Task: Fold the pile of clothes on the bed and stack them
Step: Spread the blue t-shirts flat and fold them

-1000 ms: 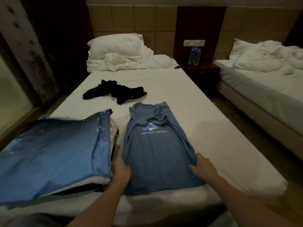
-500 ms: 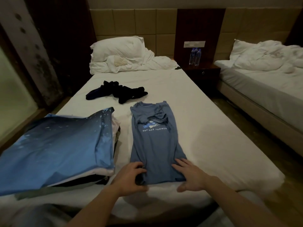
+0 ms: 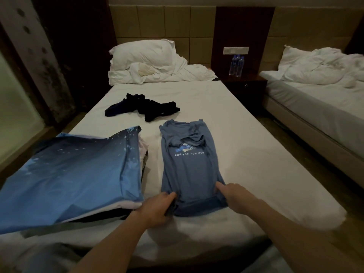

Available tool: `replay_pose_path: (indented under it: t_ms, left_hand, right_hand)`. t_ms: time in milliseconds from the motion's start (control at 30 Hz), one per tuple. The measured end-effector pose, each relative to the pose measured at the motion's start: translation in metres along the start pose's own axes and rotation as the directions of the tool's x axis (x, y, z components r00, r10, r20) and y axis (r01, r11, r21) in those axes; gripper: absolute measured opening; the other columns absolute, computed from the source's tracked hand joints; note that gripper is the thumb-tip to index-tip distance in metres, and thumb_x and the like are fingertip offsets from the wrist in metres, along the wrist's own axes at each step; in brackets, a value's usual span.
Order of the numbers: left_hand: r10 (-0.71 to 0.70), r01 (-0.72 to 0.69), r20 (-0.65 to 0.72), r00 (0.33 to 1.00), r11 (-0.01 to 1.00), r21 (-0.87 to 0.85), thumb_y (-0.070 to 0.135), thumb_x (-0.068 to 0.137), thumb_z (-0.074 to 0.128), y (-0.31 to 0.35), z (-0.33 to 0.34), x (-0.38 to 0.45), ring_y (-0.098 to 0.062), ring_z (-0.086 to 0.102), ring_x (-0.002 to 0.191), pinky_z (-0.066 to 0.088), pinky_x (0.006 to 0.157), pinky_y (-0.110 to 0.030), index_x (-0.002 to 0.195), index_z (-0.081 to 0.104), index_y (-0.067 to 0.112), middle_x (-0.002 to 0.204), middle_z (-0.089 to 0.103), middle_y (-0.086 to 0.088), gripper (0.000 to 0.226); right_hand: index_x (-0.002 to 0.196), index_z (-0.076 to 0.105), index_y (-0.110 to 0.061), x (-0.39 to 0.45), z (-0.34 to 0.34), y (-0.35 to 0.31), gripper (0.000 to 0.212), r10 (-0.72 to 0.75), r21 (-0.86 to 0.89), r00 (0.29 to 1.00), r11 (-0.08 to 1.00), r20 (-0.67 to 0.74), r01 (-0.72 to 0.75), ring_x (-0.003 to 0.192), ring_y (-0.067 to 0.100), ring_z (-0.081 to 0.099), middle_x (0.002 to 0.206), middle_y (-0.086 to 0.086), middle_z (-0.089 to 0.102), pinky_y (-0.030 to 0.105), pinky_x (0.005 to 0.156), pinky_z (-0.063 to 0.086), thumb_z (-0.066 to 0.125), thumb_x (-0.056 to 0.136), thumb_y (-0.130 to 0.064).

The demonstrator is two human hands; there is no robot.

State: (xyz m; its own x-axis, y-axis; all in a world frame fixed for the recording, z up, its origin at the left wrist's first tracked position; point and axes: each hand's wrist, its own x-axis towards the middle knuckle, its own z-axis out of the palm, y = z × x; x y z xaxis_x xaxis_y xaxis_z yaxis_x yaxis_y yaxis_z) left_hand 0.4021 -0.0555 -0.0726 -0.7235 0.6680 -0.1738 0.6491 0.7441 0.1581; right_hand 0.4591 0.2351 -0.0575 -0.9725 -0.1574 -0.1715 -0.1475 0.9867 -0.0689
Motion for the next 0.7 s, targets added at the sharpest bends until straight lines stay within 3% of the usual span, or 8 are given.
replay_pose_path:
  t_ms: [133, 233, 300, 367, 433, 500, 600, 700]
  left_hand:
    - [0.040, -0.041, 0.013, 0.999, 0.998, 0.047, 0.024, 0.096, 0.055, -0.006, 0.003, 0.003, -0.020, 0.049, 0.124, 0.047, 0.097, -0.036, 0.134, 0.049, 0.018, 0.137, 0.049, -0.003, 0.040]
    - [0.047, -0.047, -0.077, 0.996, 0.999, -0.001, 0.025, 0.099, 0.053, -0.005, 0.005, 0.009, -0.018, 0.051, 0.114, 0.047, 0.093, -0.032, 0.130, 0.059, 0.015, 0.132, 0.047, -0.001, 0.033]
    - [0.000, -0.016, -0.120, 0.993, 0.992, -0.129, 0.026, 0.098, 0.055, -0.004, 0.005, 0.012, -0.019, 0.054, 0.103, 0.048, 0.088, -0.031, 0.121, 0.064, 0.012, 0.123, 0.048, -0.002, 0.028]
    - [-0.118, 0.045, -0.199, 0.973, 0.941, -0.336, 0.018, 0.094, 0.058, -0.004, 0.001, 0.015, -0.020, 0.058, 0.098, 0.050, 0.085, -0.032, 0.113, 0.063, 0.013, 0.113, 0.055, -0.002, 0.020]
    - [-0.290, 0.083, -0.275, 0.917, 0.812, -0.578, 0.006, 0.090, 0.055, -0.003, -0.007, 0.021, -0.020, 0.061, 0.092, 0.053, 0.083, -0.039, 0.105, 0.055, 0.016, 0.101, 0.062, -0.001, 0.018]
    - [-0.443, 0.099, -0.283, 0.851, 0.664, -0.741, 0.000, 0.088, 0.056, -0.002, -0.020, 0.031, -0.021, 0.063, 0.090, 0.055, 0.080, -0.041, 0.100, 0.052, 0.015, 0.093, 0.063, 0.000, 0.019]
    - [-0.552, 0.117, -0.275, 0.787, 0.572, -0.812, 0.000, 0.088, 0.061, -0.006, -0.046, 0.055, -0.019, 0.062, 0.088, 0.048, 0.073, -0.024, 0.096, 0.058, 0.010, 0.089, 0.062, 0.002, 0.013]
    - [-0.599, 0.117, -0.277, 0.752, 0.534, -0.838, 0.005, 0.092, 0.061, -0.021, -0.076, 0.086, -0.018, 0.058, 0.094, 0.048, 0.081, -0.029, 0.099, 0.060, 0.015, 0.095, 0.062, 0.001, 0.013]
  right_hand:
    - [0.112, 0.056, -0.010, -0.002, 0.017, 0.003, 0.019, -0.059, -0.024, 0.998, 0.998, -0.032, 0.059, 0.114, 0.028, 0.046, 0.122, 0.011, 0.053, 0.035, 0.088, 0.041, 0.048, 0.095, -0.009]
    - [0.111, 0.060, -0.011, -0.003, 0.019, 0.003, 0.021, -0.062, -0.033, 0.997, 0.998, -0.040, 0.061, 0.114, 0.025, 0.045, 0.121, 0.008, 0.054, 0.030, 0.089, 0.038, 0.045, 0.096, -0.009]
    - [0.107, 0.060, -0.011, -0.003, 0.007, 0.003, 0.020, -0.066, -0.002, 0.997, 0.998, -0.042, 0.066, 0.111, 0.025, 0.048, 0.116, 0.009, 0.057, 0.030, 0.087, 0.038, 0.043, 0.097, -0.015]
    - [0.095, 0.055, -0.015, -0.004, -0.010, 0.002, 0.024, -0.098, 0.041, 0.994, 0.994, -0.036, 0.100, 0.099, 0.023, 0.049, 0.102, 0.006, 0.058, 0.032, 0.079, 0.037, 0.042, 0.095, -0.035]
    - [0.089, 0.045, -0.020, -0.006, -0.029, 0.004, 0.040, -0.162, 0.054, 0.987, 0.985, -0.019, 0.163, 0.083, 0.015, 0.043, 0.089, -0.003, 0.050, 0.031, 0.070, 0.036, 0.047, 0.088, -0.061]
    - [0.093, 0.041, -0.024, -0.004, -0.047, 0.007, 0.054, -0.186, 0.002, 0.982, 0.983, 0.019, 0.186, 0.079, 0.011, 0.036, 0.089, -0.008, 0.042, 0.030, 0.067, 0.033, 0.058, 0.077, -0.073]
    - [0.098, 0.042, -0.021, 0.024, -0.070, 0.022, 0.034, -0.127, 0.071, 0.992, 0.989, 0.007, 0.126, 0.087, 0.012, 0.036, 0.095, -0.009, 0.038, 0.025, 0.068, 0.027, 0.066, 0.088, -0.041]
    - [0.091, 0.049, -0.016, 0.061, -0.092, 0.040, 0.012, -0.008, 0.305, 0.991, 0.951, -0.131, 0.048, 0.087, 0.021, 0.050, 0.094, -0.002, 0.051, 0.015, 0.063, 0.034, 0.060, 0.094, -0.013]
